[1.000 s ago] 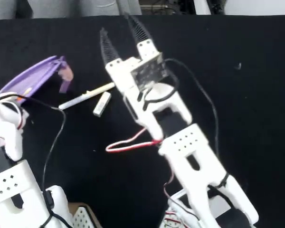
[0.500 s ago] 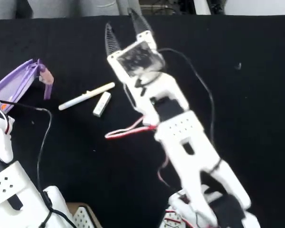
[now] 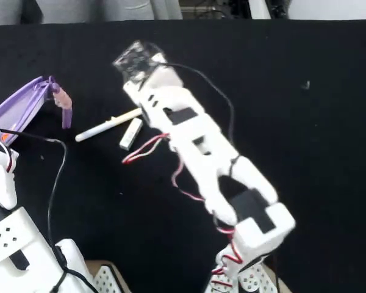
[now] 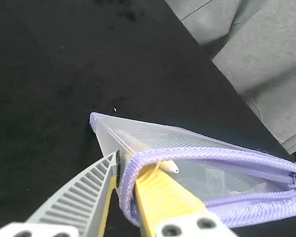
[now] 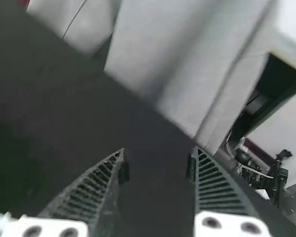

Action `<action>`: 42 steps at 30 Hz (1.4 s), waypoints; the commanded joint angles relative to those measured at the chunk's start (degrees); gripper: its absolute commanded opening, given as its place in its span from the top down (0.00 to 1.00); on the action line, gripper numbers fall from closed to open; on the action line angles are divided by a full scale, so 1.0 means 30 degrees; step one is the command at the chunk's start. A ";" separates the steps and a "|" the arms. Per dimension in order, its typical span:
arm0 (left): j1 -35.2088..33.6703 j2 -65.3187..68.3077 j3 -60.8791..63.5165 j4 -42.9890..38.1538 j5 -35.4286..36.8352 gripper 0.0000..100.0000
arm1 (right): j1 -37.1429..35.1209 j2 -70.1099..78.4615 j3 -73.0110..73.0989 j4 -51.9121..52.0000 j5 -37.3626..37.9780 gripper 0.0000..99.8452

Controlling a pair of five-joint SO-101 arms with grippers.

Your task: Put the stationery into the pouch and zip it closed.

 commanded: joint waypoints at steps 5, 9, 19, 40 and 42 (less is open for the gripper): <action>-0.0044 -0.0264 -0.0366 -0.0029 0.0205 0.97 | -0.1758 0.2652 -0.5114 0.5509 0.4571 0.80; -0.0015 -0.0264 -0.0337 -0.0059 0.0205 0.97 | -0.1817 0.3795 -0.8220 0.9934 0.6300 0.80; -0.0015 -0.0264 -0.0337 -0.0029 0.0205 0.97 | -0.2989 0.9919 -1.7363 1.9311 1.0022 0.80; 0.0015 -0.0264 -0.0337 0.0029 0.0205 0.97 | -0.4542 2.3341 -3.5502 2.4821 1.0110 0.80; 0.0015 -0.0264 -0.0337 0.0029 0.0205 0.97 | -0.4542 2.3311 -3.5355 2.5348 1.0315 0.80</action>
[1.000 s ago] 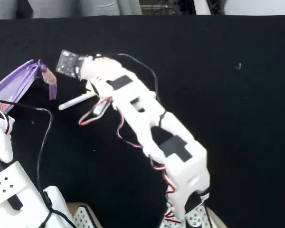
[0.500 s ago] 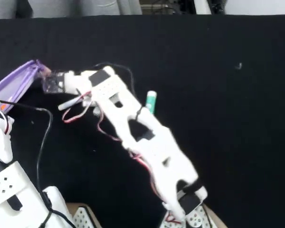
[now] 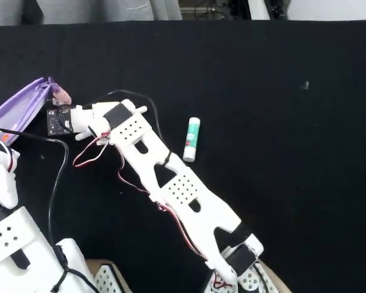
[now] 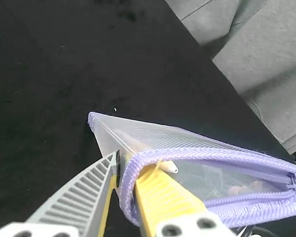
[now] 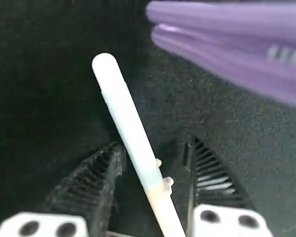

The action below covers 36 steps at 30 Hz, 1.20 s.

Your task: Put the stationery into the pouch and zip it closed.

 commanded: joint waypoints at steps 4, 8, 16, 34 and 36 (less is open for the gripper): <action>0.0015 -0.0264 -0.0337 0.0029 0.0205 0.97 | -0.0410 -0.0161 -0.0777 0.2344 0.1875 0.87; 0.0015 -0.0264 -0.0337 0.0029 0.0205 0.97 | -0.0615 -0.1187 -0.0571 0.4190 0.2608 0.96; -0.0015 -0.0264 -0.0337 0.0059 0.0205 0.97 | -0.0645 -0.2886 -0.0689 0.5597 0.2608 0.99; 0.1011 -0.0264 -0.0337 0.0059 0.0205 0.97 | 0.1817 -0.8220 -0.0894 0.5421 0.0527 0.99; 0.1538 -0.0264 -0.0396 0.0059 0.0205 0.97 | 0.2168 -0.8747 -0.1568 0.5421 -0.0029 0.99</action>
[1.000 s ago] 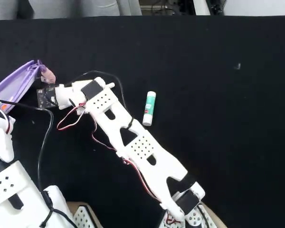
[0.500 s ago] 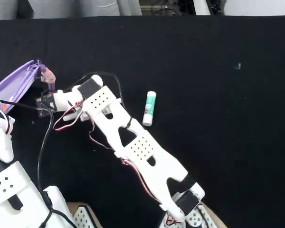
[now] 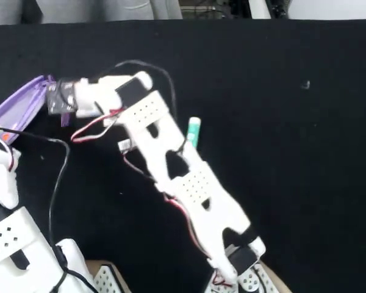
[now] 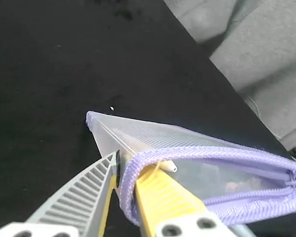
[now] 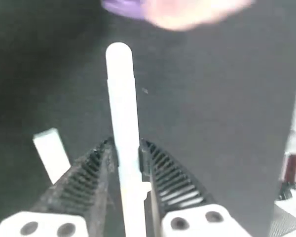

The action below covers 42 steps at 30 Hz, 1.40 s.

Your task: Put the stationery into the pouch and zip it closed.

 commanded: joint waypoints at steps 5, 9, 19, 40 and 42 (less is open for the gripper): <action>0.2183 -0.0264 -0.0454 0.0029 0.0117 0.97 | 0.1729 -0.3560 -0.2418 -0.0088 -0.2315 0.99; 0.3150 -0.0264 -0.0454 0.0029 0.0088 0.97 | 0.2315 -0.4996 -0.2418 0.0088 -0.2432 0.99; 0.5465 -0.0264 -0.0425 -0.0117 0.0088 0.97 | 0.3077 -0.8923 -0.2388 0.0440 -0.6505 0.99; 0.5758 -0.0264 -0.0337 0.0000 0.0147 0.97 | 0.2344 -1.7538 -0.2183 0.2930 -1.3978 0.99; 0.5758 -0.0264 -0.0337 0.0000 0.0147 0.97 | 0.2344 -1.7744 -0.2183 0.2960 -1.4564 0.99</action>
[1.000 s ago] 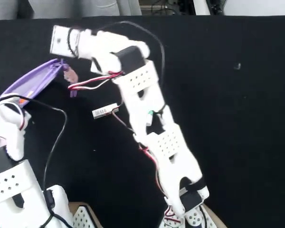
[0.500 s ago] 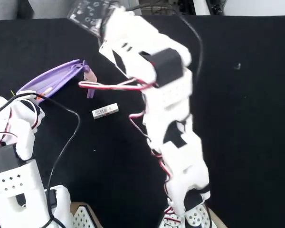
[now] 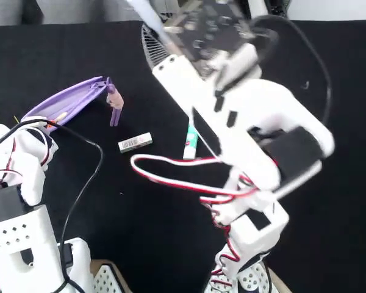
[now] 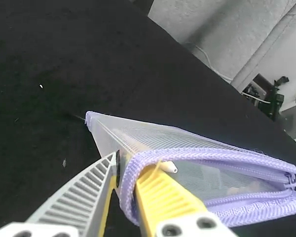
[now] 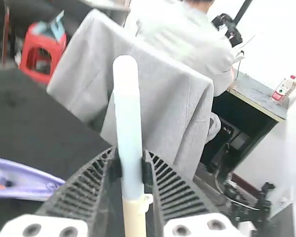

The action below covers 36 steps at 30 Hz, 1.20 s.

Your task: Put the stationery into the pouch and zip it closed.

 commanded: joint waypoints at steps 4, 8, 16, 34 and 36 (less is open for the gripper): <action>0.0249 -0.0264 -0.0337 0.0000 0.0147 0.97 | -0.0117 -0.1275 -0.0396 0.0733 -0.1612 0.99; 0.0249 -0.0264 -0.0337 0.0000 0.0147 0.97 | -0.0088 -0.2593 0.0366 0.0791 -0.2022 0.99; 0.0249 -0.0264 -0.0337 -0.0059 0.0176 0.97 | -0.1201 -0.8337 0.6403 0.0498 -0.1905 0.99; 0.0249 -0.0264 -0.0337 0.0000 0.0176 0.97 | -0.1553 -0.8894 1.2000 -0.2725 -0.3399 0.99; 0.0249 -0.0264 -0.0337 0.0000 0.0176 0.97 | -0.1553 -0.8923 1.2879 -0.3253 -0.4278 0.99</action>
